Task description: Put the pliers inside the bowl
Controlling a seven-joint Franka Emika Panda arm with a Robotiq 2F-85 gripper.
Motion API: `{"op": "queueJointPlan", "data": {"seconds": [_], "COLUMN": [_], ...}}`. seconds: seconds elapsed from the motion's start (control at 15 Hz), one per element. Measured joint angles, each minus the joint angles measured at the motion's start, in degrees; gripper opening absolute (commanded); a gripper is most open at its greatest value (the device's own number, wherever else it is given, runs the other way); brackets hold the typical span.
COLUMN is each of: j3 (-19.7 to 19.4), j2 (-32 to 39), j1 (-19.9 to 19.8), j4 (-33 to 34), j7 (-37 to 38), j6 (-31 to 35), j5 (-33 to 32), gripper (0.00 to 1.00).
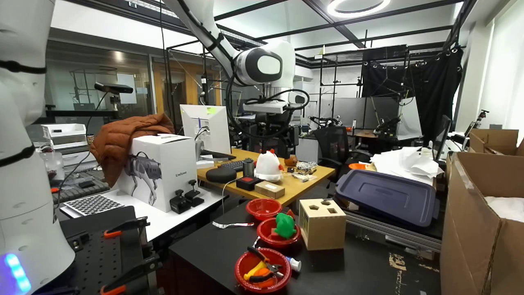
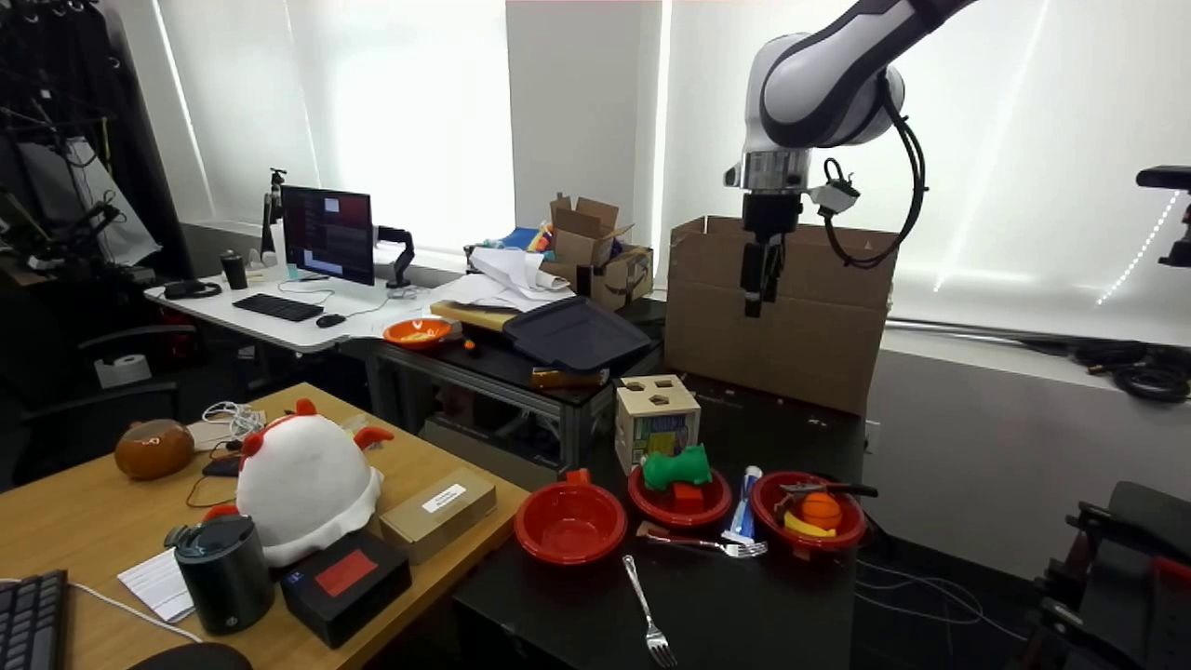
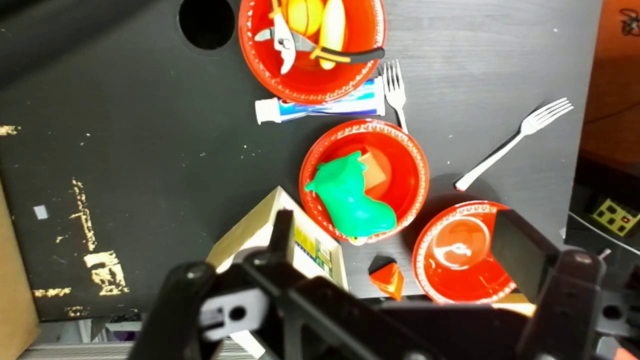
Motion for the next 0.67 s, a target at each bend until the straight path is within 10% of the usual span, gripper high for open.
{"op": "queueJointPlan", "data": {"seconds": [0.67], "j3": [0.04], "j2": [-6.11], "j1": [0.62], "j4": [-7.54], "j7": [4.84], "j6": [1.46], "j5": [6.6], "gripper": [1.0]}}
